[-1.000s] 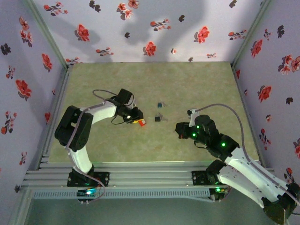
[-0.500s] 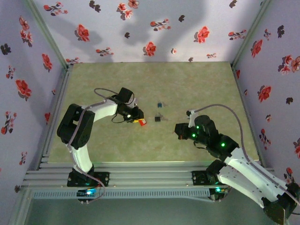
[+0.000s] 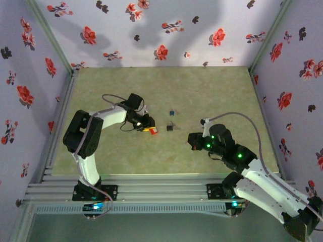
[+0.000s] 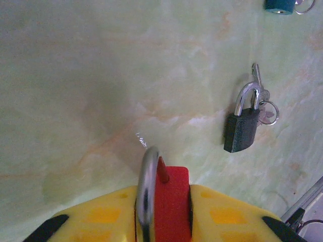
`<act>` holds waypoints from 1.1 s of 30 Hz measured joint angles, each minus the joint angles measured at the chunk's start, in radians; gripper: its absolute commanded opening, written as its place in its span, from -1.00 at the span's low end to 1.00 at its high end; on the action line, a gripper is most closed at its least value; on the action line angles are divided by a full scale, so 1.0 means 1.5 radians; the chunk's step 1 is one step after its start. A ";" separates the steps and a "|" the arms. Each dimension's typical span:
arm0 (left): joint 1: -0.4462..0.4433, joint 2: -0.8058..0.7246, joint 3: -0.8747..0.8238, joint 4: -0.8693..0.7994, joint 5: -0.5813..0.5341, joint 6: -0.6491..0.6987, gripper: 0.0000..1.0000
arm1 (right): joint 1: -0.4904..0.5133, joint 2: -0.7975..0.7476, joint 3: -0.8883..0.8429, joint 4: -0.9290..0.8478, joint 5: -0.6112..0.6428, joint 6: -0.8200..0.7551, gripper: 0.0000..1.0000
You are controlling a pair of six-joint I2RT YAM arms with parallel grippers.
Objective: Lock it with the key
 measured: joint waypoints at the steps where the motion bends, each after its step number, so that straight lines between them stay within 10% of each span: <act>1: 0.000 0.002 0.001 -0.001 -0.001 0.002 -0.38 | 0.000 0.000 -0.001 0.001 -0.001 0.002 -1.00; 33: 0.050 -0.027 -0.035 -0.027 -0.043 0.006 0.21 | 0.000 0.030 -0.008 0.011 -0.034 0.004 -1.00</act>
